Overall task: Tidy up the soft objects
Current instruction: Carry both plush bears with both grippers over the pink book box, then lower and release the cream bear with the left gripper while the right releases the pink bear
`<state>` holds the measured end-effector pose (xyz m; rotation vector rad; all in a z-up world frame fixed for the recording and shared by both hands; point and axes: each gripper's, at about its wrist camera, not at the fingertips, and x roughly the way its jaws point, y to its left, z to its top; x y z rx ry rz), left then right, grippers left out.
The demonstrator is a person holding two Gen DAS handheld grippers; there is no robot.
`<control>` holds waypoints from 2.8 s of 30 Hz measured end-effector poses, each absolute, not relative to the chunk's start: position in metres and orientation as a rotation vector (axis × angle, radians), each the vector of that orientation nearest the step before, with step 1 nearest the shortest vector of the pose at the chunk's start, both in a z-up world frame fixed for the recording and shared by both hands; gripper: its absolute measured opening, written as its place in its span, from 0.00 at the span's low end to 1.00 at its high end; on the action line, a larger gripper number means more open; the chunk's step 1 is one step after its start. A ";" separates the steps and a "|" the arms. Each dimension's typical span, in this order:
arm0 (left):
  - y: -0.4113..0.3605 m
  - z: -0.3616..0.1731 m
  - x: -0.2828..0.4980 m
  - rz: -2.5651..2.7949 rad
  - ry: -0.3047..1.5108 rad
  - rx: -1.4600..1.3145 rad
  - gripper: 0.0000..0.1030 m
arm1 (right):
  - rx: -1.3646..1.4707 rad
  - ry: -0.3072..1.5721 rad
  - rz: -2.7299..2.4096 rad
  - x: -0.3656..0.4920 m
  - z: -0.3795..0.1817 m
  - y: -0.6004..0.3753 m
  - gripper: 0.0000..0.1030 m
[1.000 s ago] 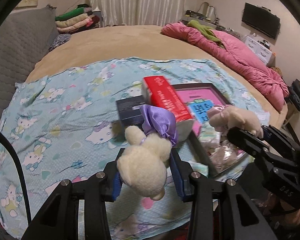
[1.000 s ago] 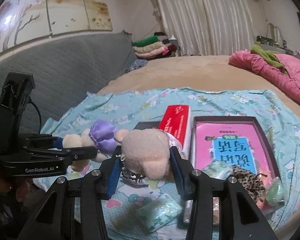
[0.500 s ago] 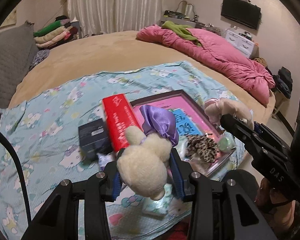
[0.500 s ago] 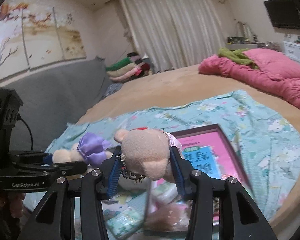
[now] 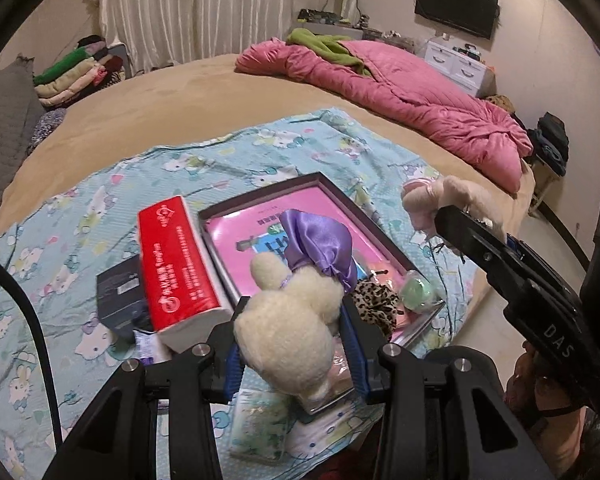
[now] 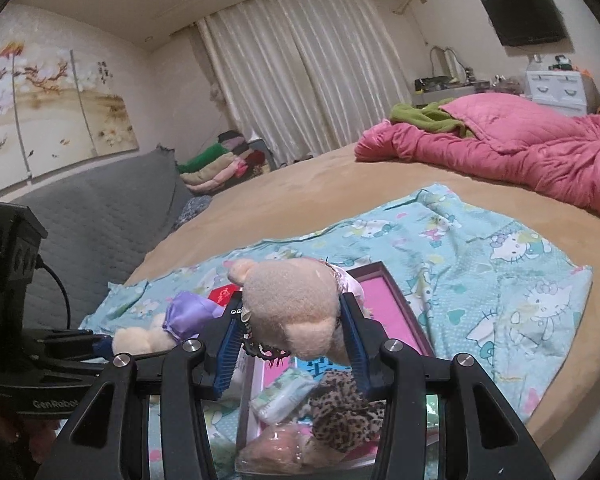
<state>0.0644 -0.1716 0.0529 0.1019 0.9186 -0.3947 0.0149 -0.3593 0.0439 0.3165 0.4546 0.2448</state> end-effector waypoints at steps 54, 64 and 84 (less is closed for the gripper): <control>-0.207 -0.050 0.112 -0.431 1.100 0.094 0.42 | 0.174 0.699 0.225 0.078 -0.037 -0.358 0.48; -0.206 -0.052 0.111 -0.430 1.106 0.093 0.42 | 0.176 0.774 0.243 0.084 -0.050 -0.353 0.52; -0.207 -0.056 0.111 -0.431 1.113 0.094 0.45 | 0.277 0.777 0.288 0.080 -0.049 -0.360 0.72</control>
